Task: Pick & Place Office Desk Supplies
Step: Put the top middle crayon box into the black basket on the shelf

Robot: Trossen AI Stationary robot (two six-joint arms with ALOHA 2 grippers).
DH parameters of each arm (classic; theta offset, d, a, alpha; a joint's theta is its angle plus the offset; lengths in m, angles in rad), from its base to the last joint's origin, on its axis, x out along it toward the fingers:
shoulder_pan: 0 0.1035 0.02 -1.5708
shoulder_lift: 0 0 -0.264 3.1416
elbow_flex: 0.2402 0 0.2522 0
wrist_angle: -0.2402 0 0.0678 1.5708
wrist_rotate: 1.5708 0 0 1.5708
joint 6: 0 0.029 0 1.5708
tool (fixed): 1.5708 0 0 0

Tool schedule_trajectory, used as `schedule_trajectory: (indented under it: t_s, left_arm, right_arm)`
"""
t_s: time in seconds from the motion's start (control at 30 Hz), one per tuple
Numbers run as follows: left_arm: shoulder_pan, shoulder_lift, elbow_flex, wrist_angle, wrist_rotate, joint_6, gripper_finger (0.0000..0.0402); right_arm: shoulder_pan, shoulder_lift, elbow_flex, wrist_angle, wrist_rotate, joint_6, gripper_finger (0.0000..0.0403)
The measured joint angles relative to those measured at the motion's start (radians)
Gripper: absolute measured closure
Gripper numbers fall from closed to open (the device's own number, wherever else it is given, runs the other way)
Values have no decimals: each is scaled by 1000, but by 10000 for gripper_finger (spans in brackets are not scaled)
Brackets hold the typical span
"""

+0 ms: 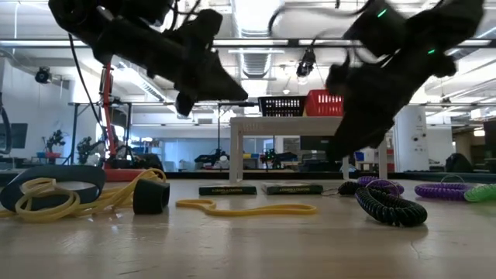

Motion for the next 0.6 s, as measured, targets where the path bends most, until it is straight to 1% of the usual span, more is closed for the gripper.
schedule_trajectory:
  t_s: [0.1,0.2,0.27,0.4,0.6]
  left_arm:
    - [-8,0,0,-89,18,-75,396]
    - [-10,11,0,-142,39,-141,396]
    - [-12,31,0,-147,58,-167,396]
    - [-12,125,10,-92,93,-181,396]
    - [0,274,79,-71,103,-237,396]
  right_arm:
    - [-61,65,24,8,-91,3,237]
    - [-93,135,35,58,-161,19,211]
    - [-104,170,41,81,-183,35,195]
    - [-111,221,38,161,-195,51,173]
    - [-112,277,30,310,-241,107,154]
